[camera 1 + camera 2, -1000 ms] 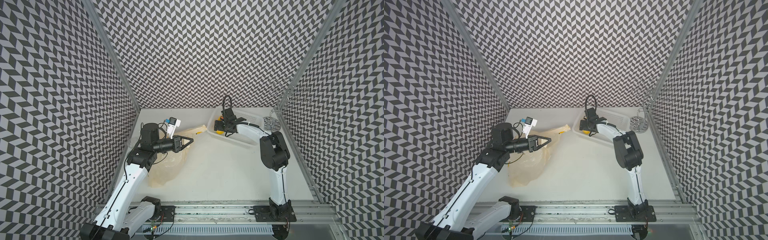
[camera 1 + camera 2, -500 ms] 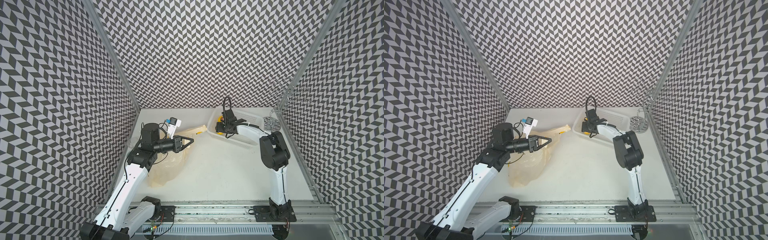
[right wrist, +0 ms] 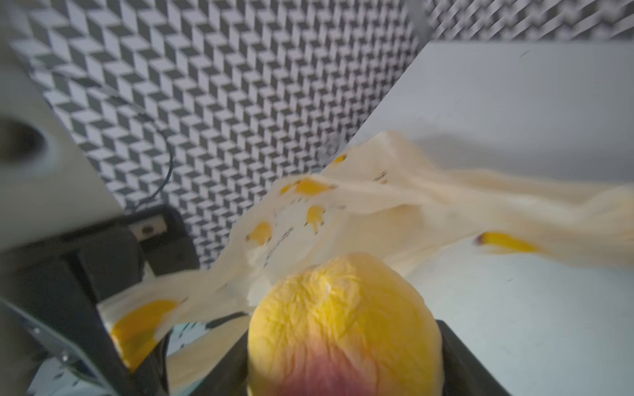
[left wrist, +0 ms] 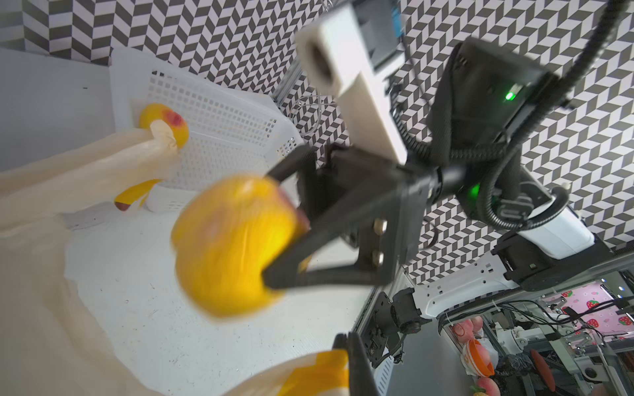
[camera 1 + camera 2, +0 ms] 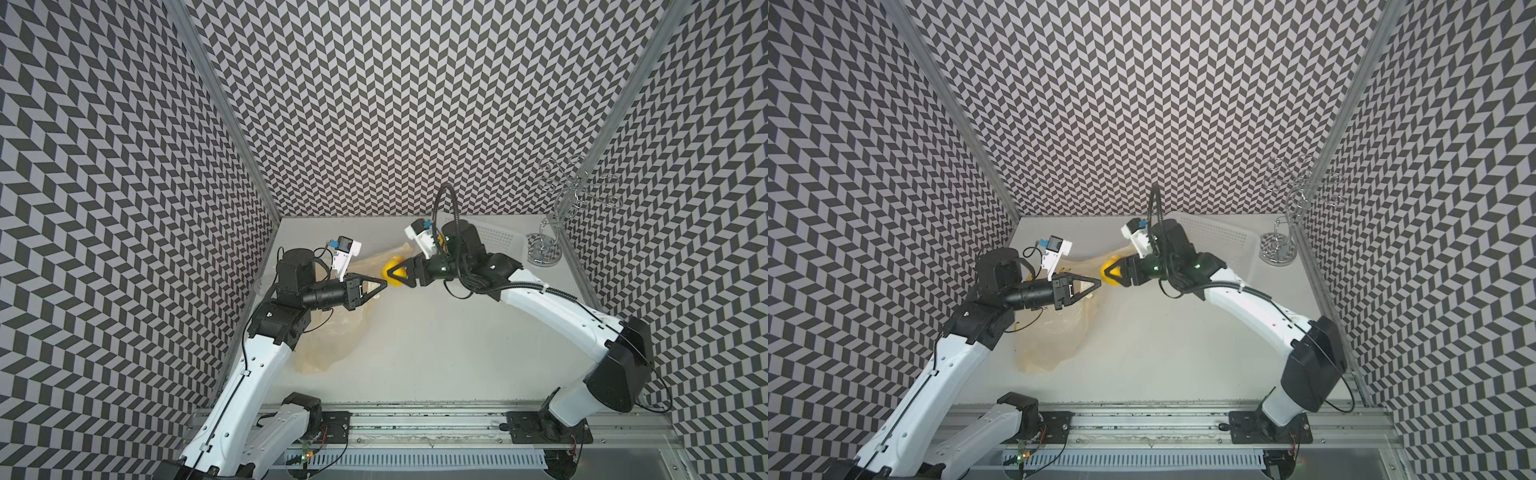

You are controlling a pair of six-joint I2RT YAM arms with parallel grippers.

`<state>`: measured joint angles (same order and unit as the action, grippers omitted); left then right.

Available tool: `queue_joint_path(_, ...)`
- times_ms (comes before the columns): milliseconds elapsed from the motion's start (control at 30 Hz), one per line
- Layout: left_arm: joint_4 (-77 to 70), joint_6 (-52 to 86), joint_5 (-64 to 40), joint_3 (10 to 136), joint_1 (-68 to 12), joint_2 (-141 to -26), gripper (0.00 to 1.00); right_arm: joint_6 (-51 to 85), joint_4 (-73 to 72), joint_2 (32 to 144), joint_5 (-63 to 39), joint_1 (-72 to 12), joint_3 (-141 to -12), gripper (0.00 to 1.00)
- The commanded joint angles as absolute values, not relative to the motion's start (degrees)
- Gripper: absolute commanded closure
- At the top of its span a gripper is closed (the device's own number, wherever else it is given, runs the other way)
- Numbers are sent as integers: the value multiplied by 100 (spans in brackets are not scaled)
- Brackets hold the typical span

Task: Place the peach into a plastic bag & tie a knot
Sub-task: Place the peach in the plastic bag.

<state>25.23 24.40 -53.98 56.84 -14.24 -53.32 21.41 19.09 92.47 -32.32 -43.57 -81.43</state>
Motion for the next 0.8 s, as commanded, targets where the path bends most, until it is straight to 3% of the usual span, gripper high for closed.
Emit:
queue_joint_path(0, 2514, 2355, -5589, 5895, -1450, -5258, 100, 2369, 1231, 9693, -4262, -4453, -8175, 73)
queue_joint_path(167, 2623, 2285, -5567, 5908, -1475, -5271, 100, 2389, 1275, 10314, -4639, -4481, -8807, 76)
queue_joint_path(533, 2801, 2029, -5569, 5906, -1683, -5265, 100, 2147, 1469, 10536, -4554, -3967, -9070, 78)
queue_joint_path(767, 2738, 2055, -5360, 5972, -1683, -5374, 100, 2054, 1591, 10920, -4861, -4512, -9156, 80)
